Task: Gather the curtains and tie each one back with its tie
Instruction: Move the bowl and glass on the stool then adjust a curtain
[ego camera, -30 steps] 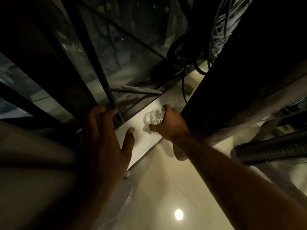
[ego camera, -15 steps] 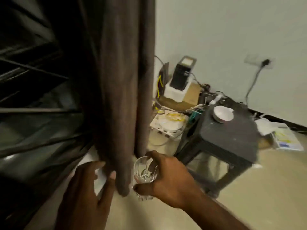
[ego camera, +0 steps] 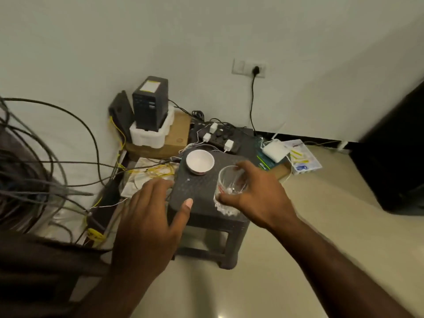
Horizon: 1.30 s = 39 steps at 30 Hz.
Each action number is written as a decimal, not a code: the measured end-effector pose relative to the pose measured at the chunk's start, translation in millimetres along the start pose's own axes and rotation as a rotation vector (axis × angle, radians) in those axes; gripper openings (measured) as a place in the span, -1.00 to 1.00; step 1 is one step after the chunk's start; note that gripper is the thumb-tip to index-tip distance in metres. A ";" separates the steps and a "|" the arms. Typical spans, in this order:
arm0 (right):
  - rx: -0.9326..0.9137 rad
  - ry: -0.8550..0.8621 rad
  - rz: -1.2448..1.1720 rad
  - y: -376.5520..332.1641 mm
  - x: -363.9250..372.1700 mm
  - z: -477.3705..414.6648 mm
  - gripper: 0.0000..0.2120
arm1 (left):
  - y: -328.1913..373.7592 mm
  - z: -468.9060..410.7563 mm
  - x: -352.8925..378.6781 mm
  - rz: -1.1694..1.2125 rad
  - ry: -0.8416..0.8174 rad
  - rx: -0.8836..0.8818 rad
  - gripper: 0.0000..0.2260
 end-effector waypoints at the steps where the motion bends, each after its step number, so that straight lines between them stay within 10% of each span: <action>1: 0.019 0.015 -0.001 17.2 3.8 -21.2 -0.17 | 1.1 -14.8 19.9 -0.006 -0.037 -0.005 -0.56; 23: 0.144 -0.006 -0.014 157.4 113.6 -218.3 -0.22 | -49.2 -84.3 198.8 -0.142 -0.205 -0.107 -0.42; 33: 0.179 -0.075 -0.004 153.2 104.9 -211.1 0.21 | -49.0 -65.0 168.2 -0.112 -0.176 -0.118 -0.49; 39: -0.064 0.343 -0.041 111.3 91.8 -135.7 -0.26 | -53.3 -14.8 104.9 -0.097 -0.140 -0.179 -0.57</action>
Point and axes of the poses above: each hand's wrist, its own z-axis away from the middle knuckle, its own x-axis out of the palm, y = z × x, the point moved 1 cm from there along -z, towards the middle knuckle, and after that the axes turned 3 degrees about -y, right-handed, at the moved point
